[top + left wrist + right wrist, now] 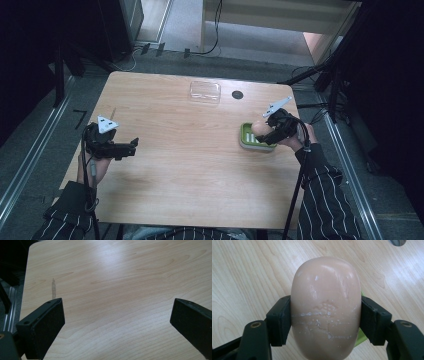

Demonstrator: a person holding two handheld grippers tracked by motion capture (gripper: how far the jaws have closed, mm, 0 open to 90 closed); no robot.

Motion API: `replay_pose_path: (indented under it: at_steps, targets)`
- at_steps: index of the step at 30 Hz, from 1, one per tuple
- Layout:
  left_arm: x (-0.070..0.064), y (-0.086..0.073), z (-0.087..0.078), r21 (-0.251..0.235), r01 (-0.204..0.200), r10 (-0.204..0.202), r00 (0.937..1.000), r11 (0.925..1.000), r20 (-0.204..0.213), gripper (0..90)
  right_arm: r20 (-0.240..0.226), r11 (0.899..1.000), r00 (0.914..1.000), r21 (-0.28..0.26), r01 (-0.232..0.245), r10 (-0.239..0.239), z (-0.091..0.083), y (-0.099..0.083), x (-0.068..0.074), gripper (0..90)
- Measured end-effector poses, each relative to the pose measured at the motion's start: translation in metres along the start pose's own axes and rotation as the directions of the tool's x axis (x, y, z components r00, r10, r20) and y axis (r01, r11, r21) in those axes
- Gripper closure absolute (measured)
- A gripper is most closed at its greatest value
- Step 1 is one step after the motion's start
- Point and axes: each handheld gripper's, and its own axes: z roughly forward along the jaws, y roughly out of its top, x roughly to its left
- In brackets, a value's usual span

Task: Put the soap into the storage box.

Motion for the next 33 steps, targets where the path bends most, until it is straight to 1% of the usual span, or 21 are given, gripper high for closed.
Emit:
replay_pose_path:
  at_steps: [2, 4, 11, 15, 17, 22, 25, 27, 29, 33]
  targets:
    - [0.0, 0.0, 0.0, -0.001, 0.0, 0.0, 1.0, 1.0, 0.0, 0.1, -0.004, 1.0, 1.0, -0.007, 0.008, -0.008, 0.001, 0.001, -0.002, 33.9]
    - [0.0, 0.0, 0.0, 0.0, -0.001, 0.001, 1.0, 1.0, 0.0, 0.0, 0.001, 1.0, 1.0, 0.002, 0.009, -0.009, 0.002, 0.001, -0.002, 34.0]
    - [0.0, 0.0, 0.0, 0.0, -0.001, 0.001, 1.0, 1.0, -0.001, 0.0, -0.009, 1.0, 0.9997, 0.012, 0.023, -0.023, 0.007, 0.002, -0.006, 33.9]
    - [0.0, 0.0, 0.001, -0.001, 0.001, -0.001, 1.0, 1.0, -0.001, 0.0, -0.012, 0.999, 0.9993, 0.004, 0.035, -0.035, 0.009, 0.002, -0.01, 33.9]
    - [0.0, 0.0, 0.001, -0.001, 0.001, -0.001, 1.0, 1.0, -0.001, 0.0, -0.011, 0.999, 0.9994, 0.004, 0.032, -0.032, 0.011, 0.002, -0.011, 33.9]
    - [0.0, 0.0, 0.001, 0.001, 0.001, -0.001, 1.0, 1.0, -0.001, 0.1, -0.016, 0.999, 0.9987, 0.011, 0.049, -0.049, 0.017, 0.002, -0.015, 34.0]
    - [0.001, 0.0, 0.001, 0.002, 0.003, -0.003, 1.0, 1.0, -0.003, 0.1, -0.023, 0.999, 0.9988, 0.021, 0.043, -0.042, 0.02, 0.002, -0.016, 33.9]
    - [0.0, -0.001, 0.001, 0.002, 0.003, -0.003, 1.0, 1.0, -0.002, 0.1, -0.02, 0.998, 0.9985, 0.026, 0.052, -0.051, 0.022, 0.002, -0.017, 34.0]
    - [0.0, 0.0, 0.001, 0.003, 0.002, -0.002, 1.0, 1.0, -0.003, 0.1, -0.024, 0.998, 0.9986, 0.035, 0.048, -0.047, 0.023, 0.002, -0.018, 34.0]
    - [0.001, 0.0, 0.001, 0.003, 0.0, 0.0, 1.0, 1.0, -0.004, 0.0, -0.016, 0.998, 0.9986, 0.031, 0.05, -0.05, 0.026, 0.002, -0.019, 33.9]
